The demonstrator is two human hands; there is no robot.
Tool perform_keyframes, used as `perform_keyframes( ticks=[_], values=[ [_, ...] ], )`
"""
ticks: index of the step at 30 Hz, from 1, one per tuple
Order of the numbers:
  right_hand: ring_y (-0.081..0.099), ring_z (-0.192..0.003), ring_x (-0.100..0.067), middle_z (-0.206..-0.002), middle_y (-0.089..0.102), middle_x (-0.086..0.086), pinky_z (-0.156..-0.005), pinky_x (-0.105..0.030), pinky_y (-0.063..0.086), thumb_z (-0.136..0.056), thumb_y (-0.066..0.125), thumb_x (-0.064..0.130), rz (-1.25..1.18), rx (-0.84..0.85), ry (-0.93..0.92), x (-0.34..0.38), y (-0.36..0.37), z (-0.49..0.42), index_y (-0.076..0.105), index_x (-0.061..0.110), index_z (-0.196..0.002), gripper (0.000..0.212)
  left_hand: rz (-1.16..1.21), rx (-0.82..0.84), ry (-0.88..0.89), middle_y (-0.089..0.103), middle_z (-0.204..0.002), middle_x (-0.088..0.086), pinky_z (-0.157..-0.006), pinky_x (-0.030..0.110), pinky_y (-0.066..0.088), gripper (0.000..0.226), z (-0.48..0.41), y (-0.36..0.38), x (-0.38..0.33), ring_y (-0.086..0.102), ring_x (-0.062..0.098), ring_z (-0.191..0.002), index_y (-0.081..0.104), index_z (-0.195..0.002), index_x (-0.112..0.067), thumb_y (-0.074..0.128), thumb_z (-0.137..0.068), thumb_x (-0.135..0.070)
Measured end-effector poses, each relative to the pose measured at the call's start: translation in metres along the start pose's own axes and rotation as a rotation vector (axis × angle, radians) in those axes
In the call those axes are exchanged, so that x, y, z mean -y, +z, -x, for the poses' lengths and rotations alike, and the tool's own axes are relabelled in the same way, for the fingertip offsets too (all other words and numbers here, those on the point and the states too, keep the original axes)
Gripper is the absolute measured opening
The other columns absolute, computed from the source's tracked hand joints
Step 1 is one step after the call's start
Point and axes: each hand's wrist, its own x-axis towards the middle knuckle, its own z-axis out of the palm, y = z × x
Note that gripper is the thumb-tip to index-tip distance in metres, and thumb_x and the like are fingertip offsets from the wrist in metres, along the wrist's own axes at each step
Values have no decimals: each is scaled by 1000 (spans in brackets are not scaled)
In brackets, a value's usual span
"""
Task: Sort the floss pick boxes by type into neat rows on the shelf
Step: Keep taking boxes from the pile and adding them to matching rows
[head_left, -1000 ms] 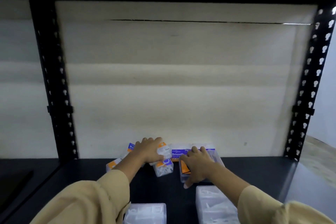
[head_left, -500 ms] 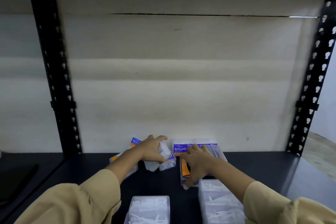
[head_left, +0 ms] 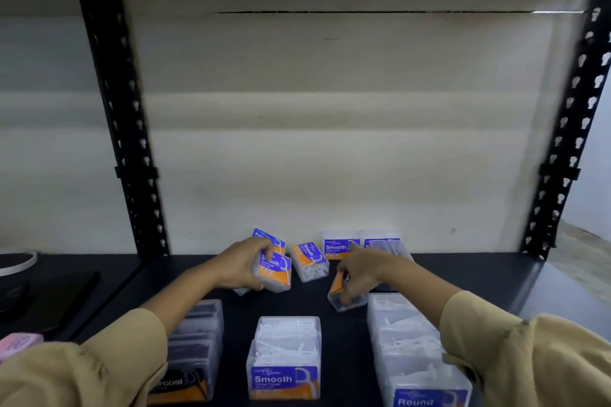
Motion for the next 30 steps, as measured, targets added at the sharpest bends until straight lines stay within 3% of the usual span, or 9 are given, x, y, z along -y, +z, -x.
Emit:
perform_keyframes(
  ticks=[4, 8, 11, 14, 16, 19, 24, 27, 30],
  values=[
    [51, -96, -23, -116, 47, -2, -75, -33, 42, -70, 58, 62, -18, -36, 31, 9, -4, 1, 64, 18, -105, 56, 49, -35, 10, 49, -97, -11, -65, 7, 37, 31, 10, -3, 2, 49, 2, -83, 50, -76, -33, 75, -72, -16],
    [55, -89, -20, -96, 61, -1, -77, -33, 40, -75, 41, 76, -20, -90, 69, 15, 0, -3, 60, 21, -86, 59, 65, -32, 2, 47, -98, -11, -59, 6, 38, 41, 14, -2, 2, 50, 3, -77, 48, -83, -36, 66, -72, -2],
    [54, -87, -21, -91, 59, -2, -76, -33, 39, -86, 31, 69, -19, -151, 114, 15, 2, -7, 47, 21, -72, 53, 68, 24, 3, 49, -111, -4, -71, 15, 46, 51, 16, 0, 3, 54, 10, -92, 47, -106, -33, 69, -70, -4],
    [52, -87, -20, -98, 60, -6, -77, -33, 41, -93, 30, 59, -102, -152, 115, 10, 2, -9, 48, 19, -76, 47, 28, 86, -24, 53, -113, -5, -83, 24, 48, 55, 18, 2, 4, 56, 14, -100, 49, -119, -31, 69, -73, -7],
    [50, -86, -19, -98, 60, -8, -79, -32, 41, -95, 30, 53, -146, -136, 92, 6, 2, -7, 49, 17, -82, 43, 12, 97, -33, 52, -111, -7, -79, 20, 46, 55, 17, 3, 4, 54, 12, -98, 49, -124, -28, 67, -76, -9],
    [50, -82, -18, -88, 56, -4, -73, -26, 38, -96, 36, 47, -234, -97, 46, 0, 1, -1, 52, 15, -85, 38, 33, 104, -50, 50, -107, -7, -70, 9, 41, 53, 15, 3, 4, 51, 7, -92, 49, -126, -29, 65, -79, -11],
    [52, -69, -16, -76, 59, -4, -63, -23, 40, -86, 57, 48, -408, -82, -27, -10, 1, 6, 51, 19, -68, 34, 38, 94, -70, 54, -109, -5, -76, 15, 42, 52, 11, 4, 6, 52, 6, -92, 52, -125, -30, 67, -78, -14],
    [50, -71, -13, -76, 57, 2, -63, -24, 39, -78, 70, 40, -471, -124, -76, -7, 6, 12, 55, 15, -80, 29, 27, 88, -76, 53, -111, -4, -80, 17, 42, 53, 10, 4, 5, 53, 9, -97, 51, -127, -29, 67, -79, -14],
    [50, -79, -15, -87, 56, 0, -60, -24, 36, -72, 77, 31, -336, -134, -124, 0, 12, 14, 53, 15, -80, 30, 14, 86, -74, 53, -110, -4, -80, 17, 41, 53, 10, 4, 4, 52, 9, -99, 51, -128, -28, 66, -79, -15]
  ],
)
